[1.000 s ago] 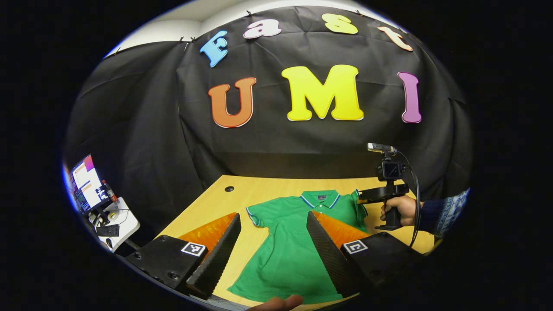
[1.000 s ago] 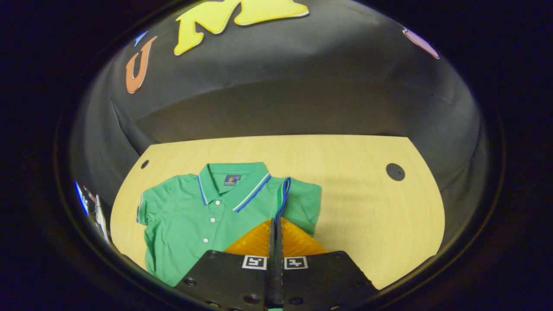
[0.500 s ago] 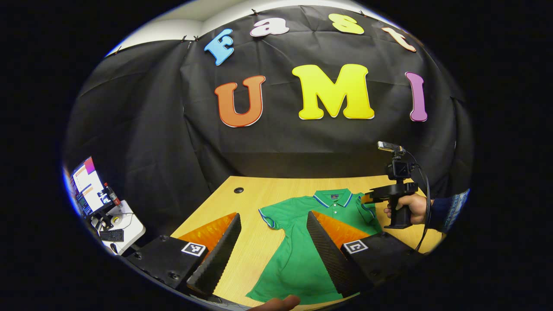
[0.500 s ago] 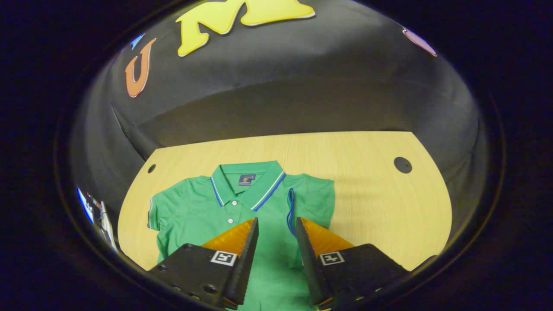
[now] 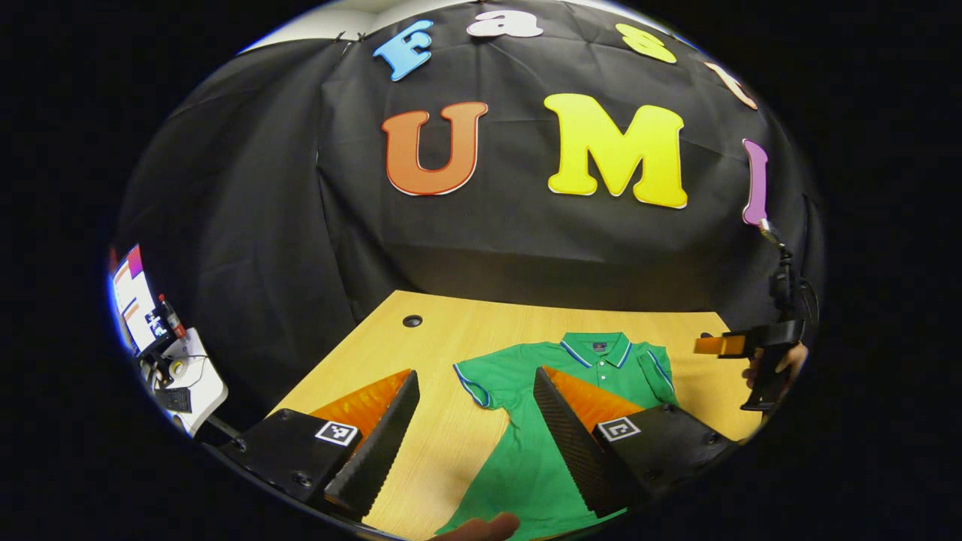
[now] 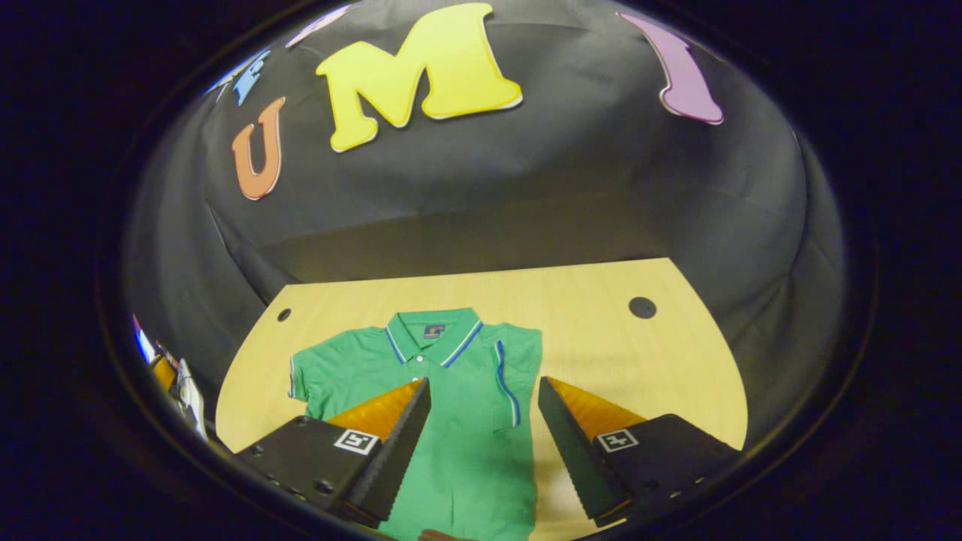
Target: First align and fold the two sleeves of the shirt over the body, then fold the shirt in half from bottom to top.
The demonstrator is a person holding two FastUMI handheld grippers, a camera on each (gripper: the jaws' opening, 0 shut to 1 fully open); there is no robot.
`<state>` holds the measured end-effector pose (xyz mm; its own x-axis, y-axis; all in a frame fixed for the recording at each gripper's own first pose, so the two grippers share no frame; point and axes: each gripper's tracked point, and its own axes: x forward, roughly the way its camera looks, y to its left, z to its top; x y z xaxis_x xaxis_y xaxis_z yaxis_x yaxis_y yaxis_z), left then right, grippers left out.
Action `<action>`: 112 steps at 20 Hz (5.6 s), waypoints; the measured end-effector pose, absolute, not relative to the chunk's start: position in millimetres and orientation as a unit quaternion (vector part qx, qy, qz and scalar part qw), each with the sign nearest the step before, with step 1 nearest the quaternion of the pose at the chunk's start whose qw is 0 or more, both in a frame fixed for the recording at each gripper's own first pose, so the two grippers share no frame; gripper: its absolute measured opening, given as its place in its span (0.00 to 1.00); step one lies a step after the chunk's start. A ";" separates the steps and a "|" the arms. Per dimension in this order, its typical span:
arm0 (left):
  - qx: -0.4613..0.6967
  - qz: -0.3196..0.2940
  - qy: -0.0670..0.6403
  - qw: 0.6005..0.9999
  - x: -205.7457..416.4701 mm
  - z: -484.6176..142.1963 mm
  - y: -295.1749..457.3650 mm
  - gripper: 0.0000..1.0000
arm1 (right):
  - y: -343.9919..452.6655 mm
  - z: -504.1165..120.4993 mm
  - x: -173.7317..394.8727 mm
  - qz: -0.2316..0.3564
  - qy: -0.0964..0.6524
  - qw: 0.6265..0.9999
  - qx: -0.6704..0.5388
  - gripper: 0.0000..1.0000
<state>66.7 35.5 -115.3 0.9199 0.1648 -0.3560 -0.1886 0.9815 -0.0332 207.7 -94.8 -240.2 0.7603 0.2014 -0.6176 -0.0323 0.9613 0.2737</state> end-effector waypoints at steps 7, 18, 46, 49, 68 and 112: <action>-0.051 0.089 0.226 0.969 115.5 -176.8 66.4 1.00 | -142.8 -198.1 148.0 0.022 0.308 0.944 0.120 0.90; -0.093 0.083 0.368 0.922 204.9 -310.0 94.6 1.00 | -133.6 -127.6 57.3 0.016 0.256 0.965 0.059 0.95; 0.005 0.044 0.427 0.903 243.2 -306.8 46.9 0.08 | -89.0 -139.2 -10.0 0.012 0.299 0.951 0.079 0.96; 0.038 0.021 0.412 0.910 247.0 -290.3 18.0 0.08 | -90.2 -145.0 -10.5 0.012 0.303 0.949 0.085 0.96; 0.031 -0.055 0.394 0.917 238.1 -277.7 -115.1 0.98 | -126.0 -175.6 -10.9 -0.004 0.331 0.937 0.111 0.95; -0.029 -0.026 0.617 0.786 -131.7 -384.1 -5.1 0.93 | -99.9 -426.0 -134.2 0.030 0.704 0.708 0.036 0.94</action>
